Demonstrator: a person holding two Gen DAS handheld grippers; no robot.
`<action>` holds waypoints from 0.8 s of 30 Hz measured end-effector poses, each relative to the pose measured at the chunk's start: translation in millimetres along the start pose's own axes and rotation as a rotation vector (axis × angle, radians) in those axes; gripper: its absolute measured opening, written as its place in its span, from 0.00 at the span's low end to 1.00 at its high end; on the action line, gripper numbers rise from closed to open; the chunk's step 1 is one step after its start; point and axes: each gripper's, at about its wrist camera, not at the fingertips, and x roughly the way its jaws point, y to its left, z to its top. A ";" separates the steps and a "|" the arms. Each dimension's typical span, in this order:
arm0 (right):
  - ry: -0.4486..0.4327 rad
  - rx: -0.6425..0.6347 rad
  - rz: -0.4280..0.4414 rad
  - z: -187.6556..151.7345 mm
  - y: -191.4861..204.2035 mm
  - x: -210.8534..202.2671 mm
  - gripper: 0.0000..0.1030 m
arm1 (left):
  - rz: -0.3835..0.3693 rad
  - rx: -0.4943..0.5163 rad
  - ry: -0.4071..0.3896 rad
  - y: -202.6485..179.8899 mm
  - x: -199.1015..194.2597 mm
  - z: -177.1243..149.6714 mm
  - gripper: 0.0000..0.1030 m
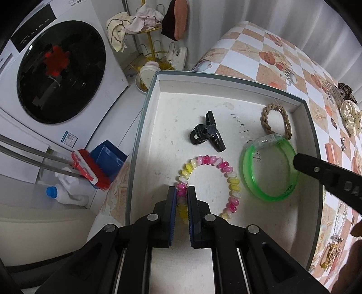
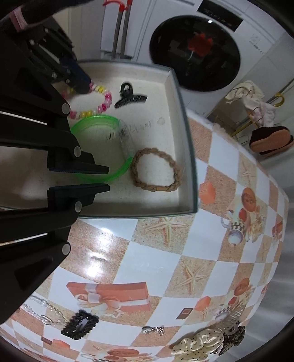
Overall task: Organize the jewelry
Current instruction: 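Carry both bracelets into the white tray and open both tools to release them, then move both tools back over the table toward the black hair clip and silver chain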
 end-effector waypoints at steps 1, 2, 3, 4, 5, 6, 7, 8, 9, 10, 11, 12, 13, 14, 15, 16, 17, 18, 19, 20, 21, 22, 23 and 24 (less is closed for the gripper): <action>-0.006 0.001 0.007 0.0 -1.1 -4.0 0.13 | 0.003 0.000 -0.001 -0.4 -1.1 -0.5 0.14; -0.013 0.003 0.017 -0.4 -2.3 -8.7 0.16 | 0.009 0.004 -0.004 -1.5 -2.8 -0.8 0.14; -0.020 0.006 0.025 -1.0 -3.7 -12.9 0.26 | 0.011 0.007 -0.006 -2.4 -3.4 -1.1 0.14; -0.030 0.012 0.032 -2.1 -6.3 -18.0 0.40 | 0.016 0.014 -0.008 -4.2 -4.6 -1.4 0.14; -0.041 0.018 0.036 -2.7 -7.8 -22.3 0.45 | 0.019 0.020 -0.009 -5.5 -5.3 -1.7 0.14; -0.055 0.025 0.042 -3.8 -10.6 -27.9 0.49 | 0.021 0.024 -0.009 -6.5 -6.0 -1.7 0.14; -0.062 0.030 0.047 -5.1 -12.3 -31.9 0.49 | 0.022 0.028 -0.009 -7.8 -6.5 -1.7 0.14; -0.065 0.034 0.052 -7.1 -14.6 -35.1 0.50 | 0.022 0.032 -0.007 -9.4 -7.1 -1.6 0.14; -0.066 0.039 0.056 -8.9 -17.5 -38.1 0.52 | 0.022 0.036 -0.005 -10.4 -7.5 -1.7 0.14; -0.066 0.047 0.059 -11.2 -22.2 -41.6 0.55 | 0.019 0.041 -0.002 -11.8 -7.9 -1.8 0.14; -0.068 0.051 0.060 -13.6 -24.5 -44.2 0.57 | 0.017 0.045 0.000 -13.5 -8.4 -2.3 0.14; -0.070 0.057 0.059 -14.5 -27.1 -47.2 0.57 | 0.015 0.047 0.001 -14.4 -8.6 -2.5 0.14; -0.072 0.064 0.057 -17.3 -32.6 -50.0 0.58 | 0.014 0.047 0.003 -15.1 -8.8 -2.7 0.14; -0.072 0.072 0.055 -19.4 -37.0 -51.1 0.60 | 0.011 0.046 0.008 -16.4 -9.0 -3.4 0.14; -0.073 0.084 0.053 -22.4 -44.0 -53.8 0.61 | 0.009 0.045 0.011 -16.8 -9.0 -3.9 0.19; -0.075 0.095 0.052 -25.3 -49.8 -55.8 0.64 | 0.007 0.044 0.015 -17.6 -9.3 -4.9 0.34; -0.079 0.110 0.048 -28.5 -57.9 -58.9 0.66 | 0.012 0.039 0.015 -18.0 -10.6 -5.5 0.87; -0.082 0.120 0.046 -30.8 -63.6 -61.0 0.66 | 0.024 0.031 0.000 -18.0 -13.2 -6.4 1.00; -0.087 0.137 0.040 -34.3 -72.9 -64.5 0.66 | 0.041 0.026 -0.040 -18.4 -20.1 -7.5 1.00; -0.090 0.150 0.034 -38.2 -79.7 -67.6 0.67 | 0.043 0.040 -0.048 -20.5 -23.6 -7.4 1.00; -0.093 0.165 0.026 -41.9 -88.2 -70.2 0.70 | 0.041 0.050 -0.045 -21.8 -24.5 -7.3 1.00; -0.097 0.177 0.019 -45.4 -96.2 -72.9 0.78 | 0.042 0.053 -0.041 -23.5 -25.5 -7.2 1.00; -0.102 0.190 0.013 -48.6 -103.9 -75.2 0.79 | 0.044 0.056 -0.041 -24.5 -26.3 -7.1 1.00; -0.108 0.204 0.006 -52.4 -112.6 -77.6 0.79 | 0.047 0.066 -0.043 -27.2 -27.6 -7.3 1.00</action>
